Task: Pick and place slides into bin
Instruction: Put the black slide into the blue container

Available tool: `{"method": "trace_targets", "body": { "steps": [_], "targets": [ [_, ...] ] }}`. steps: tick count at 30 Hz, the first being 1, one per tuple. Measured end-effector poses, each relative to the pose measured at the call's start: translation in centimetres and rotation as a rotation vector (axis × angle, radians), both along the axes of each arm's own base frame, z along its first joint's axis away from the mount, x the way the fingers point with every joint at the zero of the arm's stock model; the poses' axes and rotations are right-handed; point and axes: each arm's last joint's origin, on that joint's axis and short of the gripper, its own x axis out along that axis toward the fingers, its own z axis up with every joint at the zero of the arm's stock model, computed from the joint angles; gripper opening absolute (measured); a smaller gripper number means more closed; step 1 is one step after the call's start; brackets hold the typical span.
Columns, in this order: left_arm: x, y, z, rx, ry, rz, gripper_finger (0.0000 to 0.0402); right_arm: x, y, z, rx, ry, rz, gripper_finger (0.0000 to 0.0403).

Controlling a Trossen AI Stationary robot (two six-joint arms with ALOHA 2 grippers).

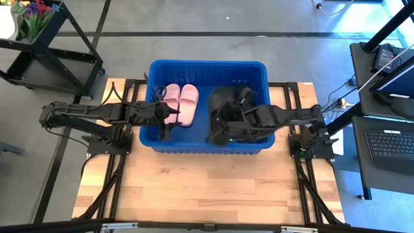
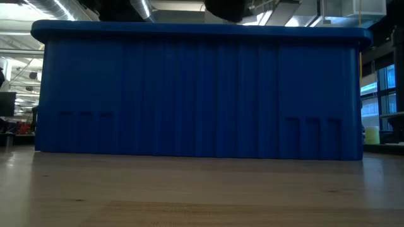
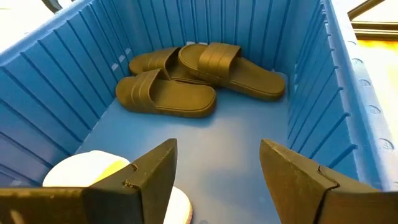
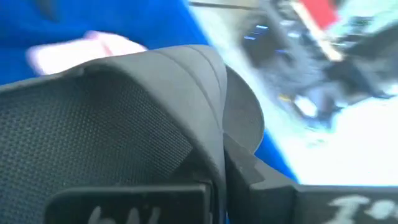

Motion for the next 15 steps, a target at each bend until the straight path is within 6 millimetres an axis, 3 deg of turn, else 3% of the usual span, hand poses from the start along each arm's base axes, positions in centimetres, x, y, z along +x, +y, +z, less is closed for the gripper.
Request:
{"method": "trace_targets", "body": {
  "steps": [5,15],
  "targets": [
    [0.0,0.1,0.0,0.01,-0.001,0.023,0.0224,0.6,-3.3,-3.3,-0.086,0.153,-0.121,0.0015],
    [0.0,0.1,0.0,0.012,0.0,0.026,0.0224,1.0,-9.1,-13.9,-0.129,0.514,-0.195,0.0015]
  ]
}}
